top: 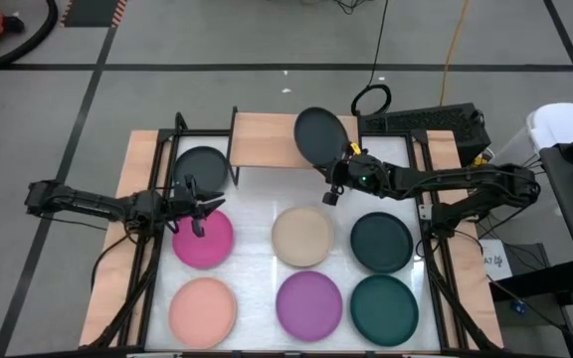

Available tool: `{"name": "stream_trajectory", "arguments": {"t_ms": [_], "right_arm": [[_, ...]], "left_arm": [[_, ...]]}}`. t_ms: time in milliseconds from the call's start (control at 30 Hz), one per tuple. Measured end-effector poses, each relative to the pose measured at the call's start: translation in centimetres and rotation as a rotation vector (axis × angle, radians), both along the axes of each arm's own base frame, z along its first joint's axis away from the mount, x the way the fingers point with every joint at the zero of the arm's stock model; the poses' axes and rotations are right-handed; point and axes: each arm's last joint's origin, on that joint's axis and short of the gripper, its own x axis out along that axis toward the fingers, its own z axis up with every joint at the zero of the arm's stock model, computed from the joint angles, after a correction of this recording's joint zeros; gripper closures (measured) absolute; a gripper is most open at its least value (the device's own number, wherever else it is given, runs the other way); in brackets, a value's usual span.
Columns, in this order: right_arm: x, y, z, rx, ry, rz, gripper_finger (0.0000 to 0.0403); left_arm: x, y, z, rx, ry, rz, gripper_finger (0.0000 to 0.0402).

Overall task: Place and stack plates onto a shelf
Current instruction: Put the right black plate on the shelf, then stack the light brown plate on top of the black plate on the shelf

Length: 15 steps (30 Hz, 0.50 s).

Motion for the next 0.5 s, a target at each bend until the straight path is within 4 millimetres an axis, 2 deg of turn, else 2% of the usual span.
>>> {"name": "stream_trajectory", "arguments": {"t_ms": [500], "right_arm": [[0.01,0.14,-0.04,0.039,-0.017,-0.008,0.0329]], "left_arm": [[0.0,0.0,0.0,0.0,0.0,0.0,0.0305]]}}
